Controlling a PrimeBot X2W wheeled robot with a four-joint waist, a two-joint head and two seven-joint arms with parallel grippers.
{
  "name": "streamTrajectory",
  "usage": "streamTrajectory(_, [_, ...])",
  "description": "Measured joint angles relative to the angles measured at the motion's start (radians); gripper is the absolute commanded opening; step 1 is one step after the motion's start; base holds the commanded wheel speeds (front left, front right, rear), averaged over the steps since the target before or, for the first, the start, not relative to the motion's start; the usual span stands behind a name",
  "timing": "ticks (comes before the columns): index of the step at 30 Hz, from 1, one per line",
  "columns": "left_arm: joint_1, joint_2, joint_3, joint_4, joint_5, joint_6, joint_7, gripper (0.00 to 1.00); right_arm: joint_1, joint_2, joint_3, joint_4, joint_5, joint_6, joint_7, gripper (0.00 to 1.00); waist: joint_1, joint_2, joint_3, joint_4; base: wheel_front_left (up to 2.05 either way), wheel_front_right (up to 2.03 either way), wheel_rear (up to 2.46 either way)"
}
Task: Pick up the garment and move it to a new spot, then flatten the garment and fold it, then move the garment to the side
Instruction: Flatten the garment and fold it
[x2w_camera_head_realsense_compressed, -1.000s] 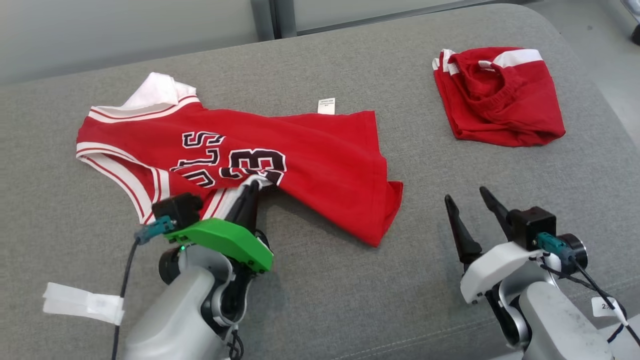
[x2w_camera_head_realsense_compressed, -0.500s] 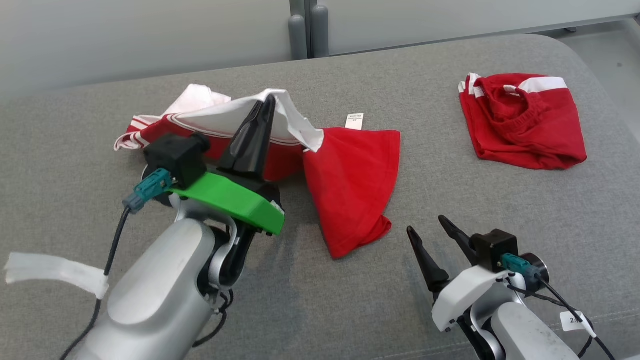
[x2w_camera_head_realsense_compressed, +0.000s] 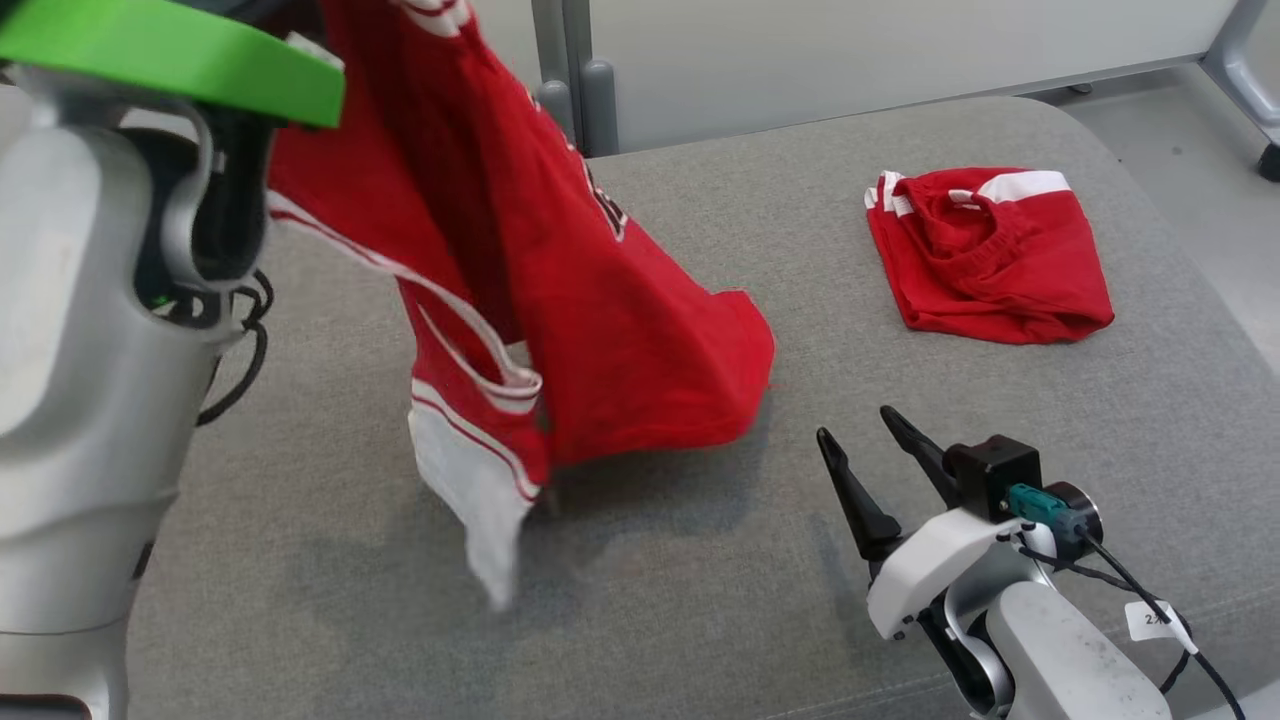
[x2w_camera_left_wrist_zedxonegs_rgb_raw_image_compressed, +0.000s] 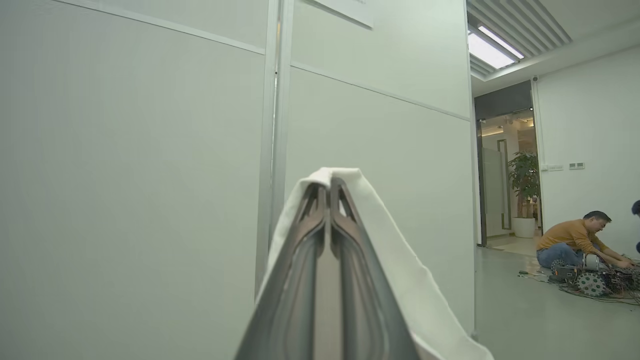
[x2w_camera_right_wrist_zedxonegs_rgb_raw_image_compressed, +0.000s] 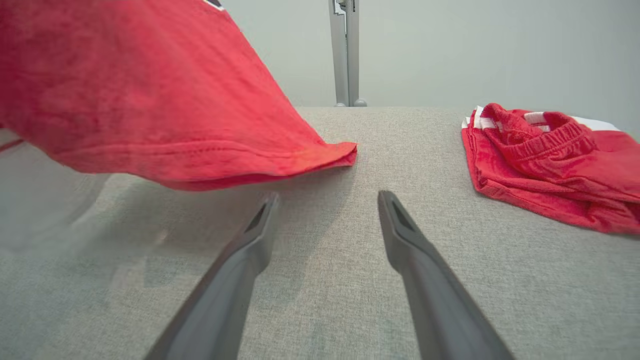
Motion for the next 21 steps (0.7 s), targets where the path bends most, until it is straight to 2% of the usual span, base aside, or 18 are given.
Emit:
streamTrajectory(3, [-0.017,0.005,0.035,0.051,-0.014,0.0,0.054,0.0,0.0,-0.009,-0.01,0.006,0.0,-0.002,0.0,1.0,0.0,0.0,-0.006,-0.015,0.0,0.0,0.0])
streamTrajectory(8, [0.05,0.004,-0.001,0.126,-0.017,0.0,0.132,0.0,0.005,-0.011,-0.015,0.01,0.011,-0.007,-0.001,1.0,0.0,0.0,-0.007,-0.02,0.0,0.0,0.0])
streamTrajectory(12, [0.123,0.013,-0.001,0.182,-0.011,0.0,0.147,0.0,0.012,-0.01,-0.011,0.011,0.017,-0.005,-0.001,1.0,0.0,0.0,0.001,-0.006,0.0,0.0,0.0])
streamTrajectory(21, [0.195,0.084,0.067,0.251,0.051,0.0,0.164,0.0,0.01,0.033,0.091,0.007,0.029,0.055,0.002,1.0,0.0,0.0,0.012,0.02,0.0,0.0,0.0])
